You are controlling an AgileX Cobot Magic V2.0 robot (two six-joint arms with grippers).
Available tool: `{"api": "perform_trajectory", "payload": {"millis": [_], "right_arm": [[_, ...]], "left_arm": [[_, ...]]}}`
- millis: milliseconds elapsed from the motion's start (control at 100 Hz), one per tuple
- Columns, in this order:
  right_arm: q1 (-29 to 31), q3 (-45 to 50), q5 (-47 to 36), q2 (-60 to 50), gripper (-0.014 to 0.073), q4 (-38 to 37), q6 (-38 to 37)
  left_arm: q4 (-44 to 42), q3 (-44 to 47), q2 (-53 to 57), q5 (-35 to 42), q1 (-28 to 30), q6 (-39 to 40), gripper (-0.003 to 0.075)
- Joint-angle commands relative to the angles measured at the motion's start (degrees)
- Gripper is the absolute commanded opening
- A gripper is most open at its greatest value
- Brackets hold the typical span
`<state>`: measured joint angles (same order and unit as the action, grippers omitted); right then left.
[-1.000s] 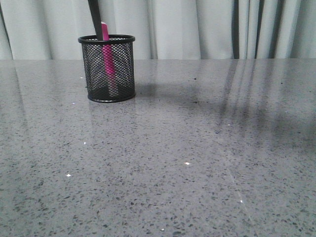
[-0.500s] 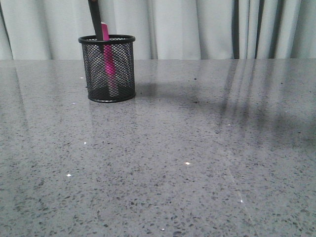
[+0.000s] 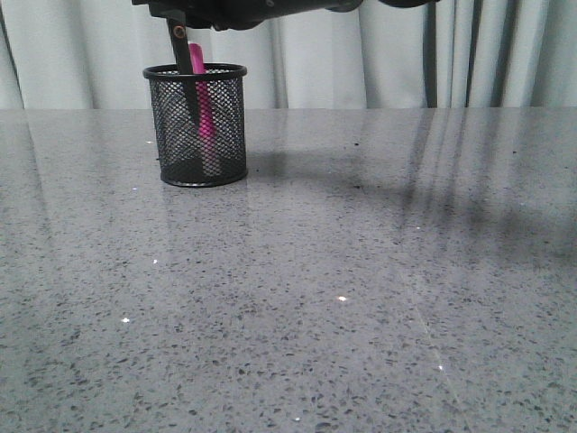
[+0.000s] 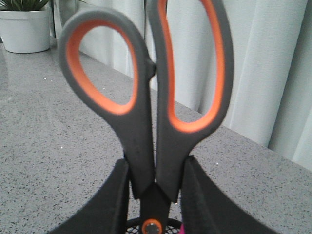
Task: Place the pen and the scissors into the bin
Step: 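Lower the scissors into the cup beside the marker and release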
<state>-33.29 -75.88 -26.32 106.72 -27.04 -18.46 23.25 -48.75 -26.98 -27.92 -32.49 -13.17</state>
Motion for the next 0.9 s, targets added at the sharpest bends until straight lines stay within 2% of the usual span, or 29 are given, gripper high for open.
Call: {"api": "perform_trajectory", "payload": {"millis": [0, 270, 560, 890], "right_arm": [[0.3, -1.5, -4.3, -2.9, -0.0068, 0.8, 0.3], [0.2, 0.1, -4.3, -2.9, -0.0068, 0.8, 0.3], [0.2, 4.2, -9.1, -2.9, -0.0068, 0.7, 0.3], [0.2, 4.2, -9.1, -2.9, -0.0066, 0.7, 0.3]], "left_arm": [[0.1, -1.3, -0.5, 3.9, -0.4, 0.0, 0.0153], [-0.1, -1.3, -0.5, 3.8, -0.4, 0.0, 0.0153], [-0.1, -1.2, -0.5, 3.5, -0.4, 0.0, 0.0153], [1.1, 0.9, -0.5, 4.0, -0.4, 0.0, 0.0153]]}}
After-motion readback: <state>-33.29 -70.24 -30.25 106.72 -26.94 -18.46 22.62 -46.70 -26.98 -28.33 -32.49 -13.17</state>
